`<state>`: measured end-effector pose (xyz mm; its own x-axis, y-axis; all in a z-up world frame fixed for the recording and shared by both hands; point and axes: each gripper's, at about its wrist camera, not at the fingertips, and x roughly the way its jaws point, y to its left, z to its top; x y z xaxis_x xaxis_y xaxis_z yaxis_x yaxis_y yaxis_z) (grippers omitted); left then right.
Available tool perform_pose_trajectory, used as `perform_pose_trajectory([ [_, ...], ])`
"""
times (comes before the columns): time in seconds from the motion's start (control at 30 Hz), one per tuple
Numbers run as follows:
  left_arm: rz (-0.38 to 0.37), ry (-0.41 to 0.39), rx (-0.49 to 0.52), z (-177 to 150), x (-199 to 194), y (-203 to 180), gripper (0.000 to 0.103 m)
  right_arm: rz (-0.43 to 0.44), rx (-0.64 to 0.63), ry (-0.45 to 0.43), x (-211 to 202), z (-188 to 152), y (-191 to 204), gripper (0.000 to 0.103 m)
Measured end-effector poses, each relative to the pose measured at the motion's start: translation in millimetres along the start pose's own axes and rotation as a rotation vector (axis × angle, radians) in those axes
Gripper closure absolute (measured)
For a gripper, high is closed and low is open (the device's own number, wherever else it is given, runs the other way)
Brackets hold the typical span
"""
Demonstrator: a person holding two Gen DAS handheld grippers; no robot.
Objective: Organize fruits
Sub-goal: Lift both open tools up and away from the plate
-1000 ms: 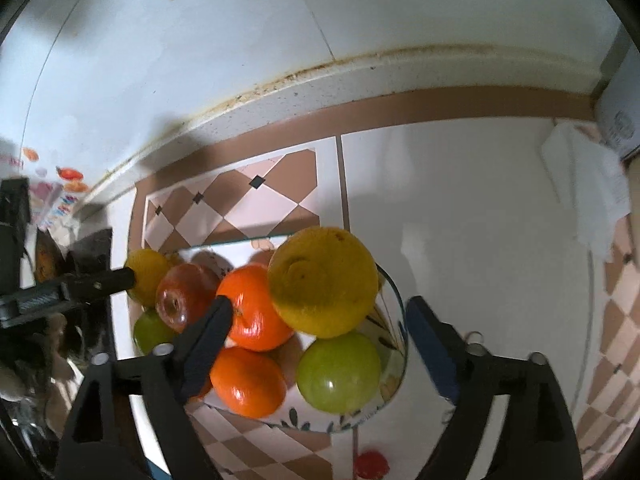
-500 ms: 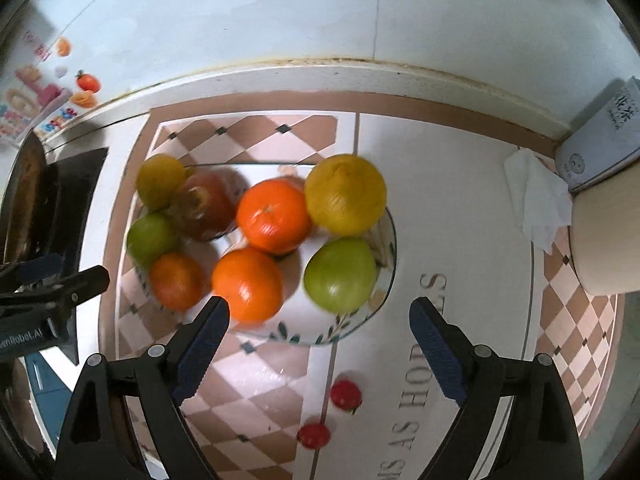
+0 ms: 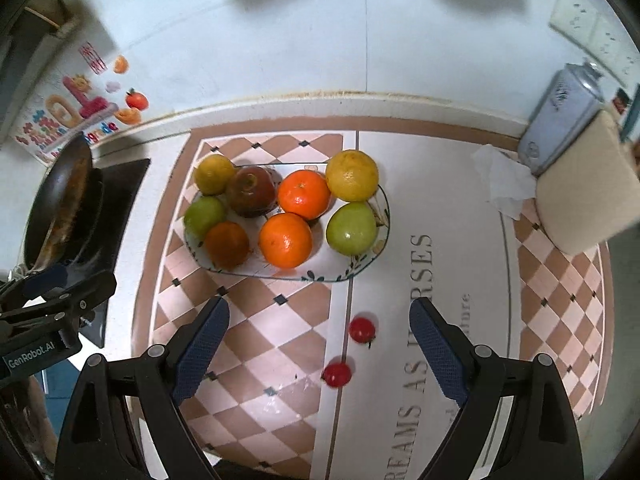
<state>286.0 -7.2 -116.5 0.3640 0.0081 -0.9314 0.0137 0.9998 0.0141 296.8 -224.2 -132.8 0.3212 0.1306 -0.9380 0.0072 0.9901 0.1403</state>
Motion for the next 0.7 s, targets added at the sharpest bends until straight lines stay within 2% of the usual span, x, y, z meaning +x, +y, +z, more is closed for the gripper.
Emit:
perform_pose_trajectory([
  [0.13,-0.006,-0.062,0.008,-15,-31,-1,0.011,-0.006,-0.001,-0.050,-32,-18,2,0.009],
  [0.33,-0.045,-0.087,0.004,-37,-64,-1,0.011,0.006,-0.015,-0.107,-76,-46,10,0.009],
  [0.57,-0.042,-0.117,0.005,-56,-95,1,0.011,0.027,-0.034,-0.166,-121,-67,18,0.009],
  [0.7,-0.035,-0.117,0.007,-64,-100,1,0.011,0.044,-0.036,-0.184,-131,-70,21,0.009],
])
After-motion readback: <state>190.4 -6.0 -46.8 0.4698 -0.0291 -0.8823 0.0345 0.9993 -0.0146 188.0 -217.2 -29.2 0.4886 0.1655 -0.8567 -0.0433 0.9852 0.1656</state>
